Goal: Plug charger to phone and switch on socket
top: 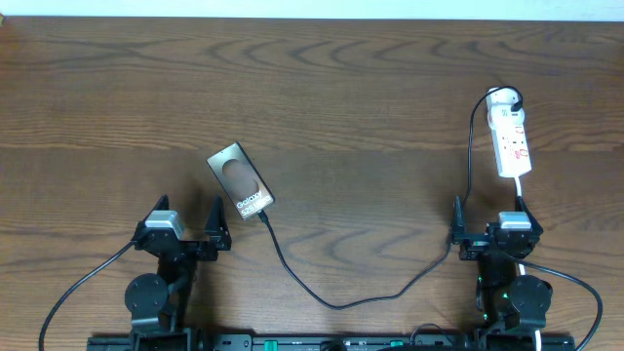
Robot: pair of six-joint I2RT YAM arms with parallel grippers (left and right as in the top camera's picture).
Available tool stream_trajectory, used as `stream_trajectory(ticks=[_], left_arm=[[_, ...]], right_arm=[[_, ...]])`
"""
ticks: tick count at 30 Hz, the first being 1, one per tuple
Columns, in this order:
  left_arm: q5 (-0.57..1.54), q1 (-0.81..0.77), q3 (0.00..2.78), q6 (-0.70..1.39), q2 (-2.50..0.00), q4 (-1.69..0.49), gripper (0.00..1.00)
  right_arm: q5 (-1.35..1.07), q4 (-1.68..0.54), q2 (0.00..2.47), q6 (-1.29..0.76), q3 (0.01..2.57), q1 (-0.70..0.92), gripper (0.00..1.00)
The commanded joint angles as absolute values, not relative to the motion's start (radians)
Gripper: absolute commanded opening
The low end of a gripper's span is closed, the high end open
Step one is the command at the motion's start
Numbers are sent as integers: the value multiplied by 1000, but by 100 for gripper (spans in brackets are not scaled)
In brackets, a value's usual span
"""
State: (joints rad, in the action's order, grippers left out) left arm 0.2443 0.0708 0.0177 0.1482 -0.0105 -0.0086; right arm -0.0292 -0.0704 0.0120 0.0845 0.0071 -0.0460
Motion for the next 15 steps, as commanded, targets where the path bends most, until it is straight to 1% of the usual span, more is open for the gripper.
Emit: stream_trajectory(ticks=[1,15], left_arm=[[253,68,4,131,-4,-51,98],[253,53,4,131,-4,-49,98]], right_arm=[[-26,-75,5,95,6,-42,99],[-26,-75,5,95,6,-42,99]])
